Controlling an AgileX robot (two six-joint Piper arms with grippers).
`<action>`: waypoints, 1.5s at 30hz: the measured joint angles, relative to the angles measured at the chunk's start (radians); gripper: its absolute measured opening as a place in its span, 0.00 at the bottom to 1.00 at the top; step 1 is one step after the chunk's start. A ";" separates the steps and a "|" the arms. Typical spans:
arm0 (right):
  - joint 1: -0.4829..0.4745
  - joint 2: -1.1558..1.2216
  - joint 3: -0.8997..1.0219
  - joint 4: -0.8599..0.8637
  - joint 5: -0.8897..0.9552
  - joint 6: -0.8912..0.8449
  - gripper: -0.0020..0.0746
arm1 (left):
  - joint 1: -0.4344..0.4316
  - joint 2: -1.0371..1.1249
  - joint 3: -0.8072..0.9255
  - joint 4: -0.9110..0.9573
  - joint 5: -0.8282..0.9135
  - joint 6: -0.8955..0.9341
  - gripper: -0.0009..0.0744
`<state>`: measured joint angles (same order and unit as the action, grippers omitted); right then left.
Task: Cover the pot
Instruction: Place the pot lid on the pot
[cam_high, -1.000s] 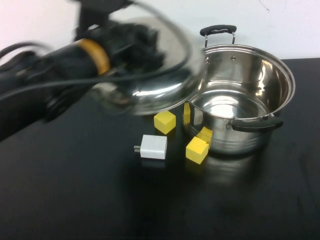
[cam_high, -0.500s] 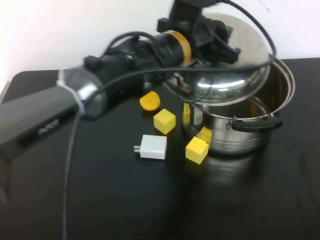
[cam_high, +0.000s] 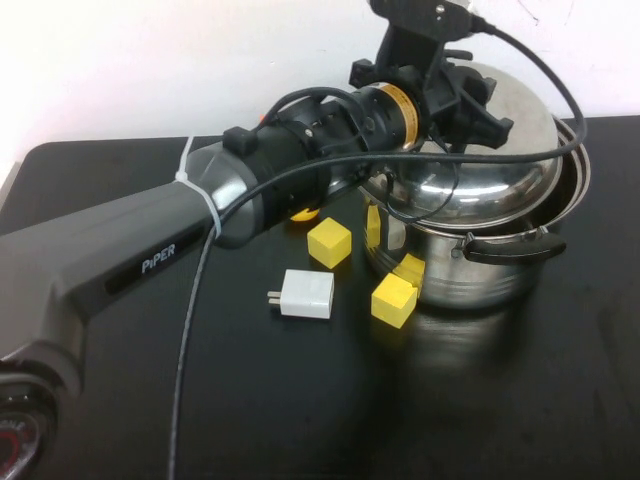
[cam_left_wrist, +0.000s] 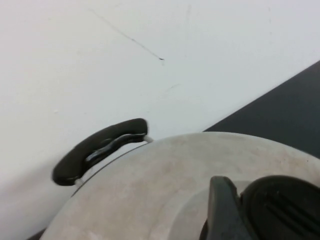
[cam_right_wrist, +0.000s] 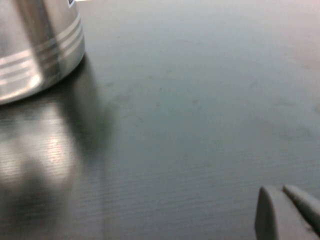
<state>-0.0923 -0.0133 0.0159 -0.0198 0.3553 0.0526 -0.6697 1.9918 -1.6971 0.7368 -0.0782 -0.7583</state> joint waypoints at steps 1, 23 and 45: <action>0.000 0.000 0.000 0.000 0.000 0.000 0.02 | -0.002 0.000 -0.001 0.002 0.000 0.000 0.44; 0.000 0.000 0.000 0.000 0.000 0.000 0.02 | -0.012 0.017 -0.002 0.018 -0.056 -0.050 0.44; 0.000 0.000 0.000 0.000 0.000 0.022 0.02 | -0.011 0.041 -0.012 0.018 -0.043 -0.111 0.44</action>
<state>-0.0923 -0.0133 0.0159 -0.0198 0.3553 0.0747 -0.6802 2.0330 -1.7089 0.7549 -0.1207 -0.8695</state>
